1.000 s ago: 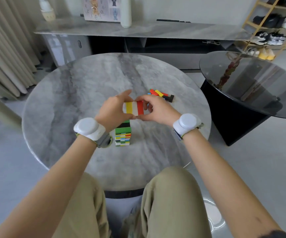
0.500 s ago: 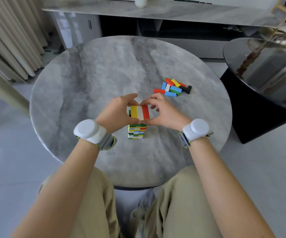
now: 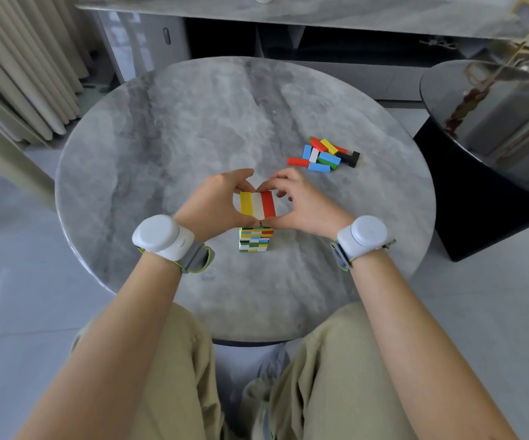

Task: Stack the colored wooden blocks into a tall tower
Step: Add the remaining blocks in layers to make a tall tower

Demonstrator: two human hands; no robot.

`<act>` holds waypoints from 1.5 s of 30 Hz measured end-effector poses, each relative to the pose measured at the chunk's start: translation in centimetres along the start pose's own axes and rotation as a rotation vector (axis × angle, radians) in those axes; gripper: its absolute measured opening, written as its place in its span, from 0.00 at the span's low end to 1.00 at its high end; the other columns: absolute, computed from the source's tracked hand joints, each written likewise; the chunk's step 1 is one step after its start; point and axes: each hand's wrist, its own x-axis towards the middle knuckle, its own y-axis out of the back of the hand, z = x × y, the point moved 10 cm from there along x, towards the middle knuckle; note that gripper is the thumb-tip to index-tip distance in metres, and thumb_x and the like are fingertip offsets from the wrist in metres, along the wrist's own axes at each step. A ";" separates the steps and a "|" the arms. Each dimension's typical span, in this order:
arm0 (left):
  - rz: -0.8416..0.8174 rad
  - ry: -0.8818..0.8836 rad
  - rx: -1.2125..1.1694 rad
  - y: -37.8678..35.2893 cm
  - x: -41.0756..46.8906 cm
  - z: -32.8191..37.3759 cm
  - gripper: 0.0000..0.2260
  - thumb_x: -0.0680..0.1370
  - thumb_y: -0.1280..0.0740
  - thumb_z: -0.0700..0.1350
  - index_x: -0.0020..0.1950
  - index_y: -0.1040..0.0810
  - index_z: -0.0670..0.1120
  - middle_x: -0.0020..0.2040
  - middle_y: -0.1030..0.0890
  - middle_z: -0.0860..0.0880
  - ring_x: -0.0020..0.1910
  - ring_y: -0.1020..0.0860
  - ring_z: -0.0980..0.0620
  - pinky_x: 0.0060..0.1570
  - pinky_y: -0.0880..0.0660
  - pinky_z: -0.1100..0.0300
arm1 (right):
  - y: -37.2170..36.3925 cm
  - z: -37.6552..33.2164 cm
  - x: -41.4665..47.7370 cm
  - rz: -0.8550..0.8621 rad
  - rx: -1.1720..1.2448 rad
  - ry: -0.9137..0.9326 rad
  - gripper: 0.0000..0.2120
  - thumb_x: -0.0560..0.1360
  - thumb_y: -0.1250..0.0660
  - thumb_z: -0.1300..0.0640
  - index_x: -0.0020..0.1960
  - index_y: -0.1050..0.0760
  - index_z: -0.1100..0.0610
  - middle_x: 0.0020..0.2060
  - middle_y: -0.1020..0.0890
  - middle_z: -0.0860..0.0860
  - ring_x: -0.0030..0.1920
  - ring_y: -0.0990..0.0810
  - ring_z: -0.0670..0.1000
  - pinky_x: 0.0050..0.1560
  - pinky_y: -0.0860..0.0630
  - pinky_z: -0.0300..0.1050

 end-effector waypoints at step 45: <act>-0.013 -0.024 0.264 -0.3 -0.1 -0.2 0.35 0.68 0.26 0.50 0.72 0.36 0.52 0.62 0.23 0.55 0.62 0.26 0.53 0.55 0.32 0.58 | -0.7 -0.1 0.1 -0.048 -0.105 -0.039 0.30 0.66 0.25 0.50 0.65 0.30 0.51 0.60 0.25 0.48 0.53 0.27 0.45 0.58 0.26 0.48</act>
